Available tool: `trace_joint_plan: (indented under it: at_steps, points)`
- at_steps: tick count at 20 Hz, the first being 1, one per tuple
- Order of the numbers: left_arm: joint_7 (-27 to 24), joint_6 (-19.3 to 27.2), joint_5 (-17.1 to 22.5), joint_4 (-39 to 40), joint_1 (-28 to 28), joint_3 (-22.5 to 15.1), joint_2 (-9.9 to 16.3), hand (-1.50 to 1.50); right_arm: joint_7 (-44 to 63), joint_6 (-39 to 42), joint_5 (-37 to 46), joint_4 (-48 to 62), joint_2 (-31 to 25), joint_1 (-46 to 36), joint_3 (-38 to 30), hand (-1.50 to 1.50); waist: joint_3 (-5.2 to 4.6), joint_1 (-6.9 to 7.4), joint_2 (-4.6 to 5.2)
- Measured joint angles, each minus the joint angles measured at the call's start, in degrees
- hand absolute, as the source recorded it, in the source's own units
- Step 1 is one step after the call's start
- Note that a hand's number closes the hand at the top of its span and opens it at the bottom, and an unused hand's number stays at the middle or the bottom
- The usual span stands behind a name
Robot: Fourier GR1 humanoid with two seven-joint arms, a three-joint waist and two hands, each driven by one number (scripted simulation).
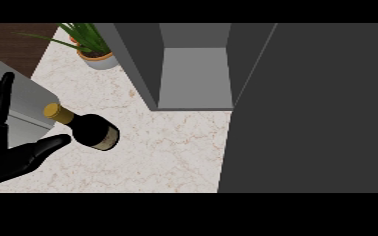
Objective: Pick up the wine, place it into the cabinet and close the cabinet
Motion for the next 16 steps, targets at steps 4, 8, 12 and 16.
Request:
trace_joint_plan:
  at_steps: [4, 8, 12, 16]
  points:
    - [-5.0, -2.6, 2.0, 2.9, 3.9, 1.4, -0.7, -1.5, 1.2, -0.2, 0.0, 0.0, -0.6, -1.4, -1.2, -1.5, -0.02, 0.14, -0.03]
    - [-7.7, -4.1, 2.5, 6.5, 5.2, 2.1, -0.7, -1.5, 2.7, -0.6, -0.1, -0.1, -0.9, -2.9, -1.3, -1.5, -0.02, 0.06, -0.05]
    - [-10.4, -4.0, 1.4, 9.3, 6.4, 1.2, -2.1, -1.5, 3.3, -0.9, 0.0, 0.0, -1.1, -4.4, -1.3, -1.5, -0.01, 0.07, -0.04]
    - [-14.2, -5.2, 2.1, 13.4, 7.6, 2.0, -2.7, -1.5, 3.5, -1.6, 0.4, 0.0, -0.6, -4.9, 0.0, -1.5, -0.03, 0.08, -0.04]
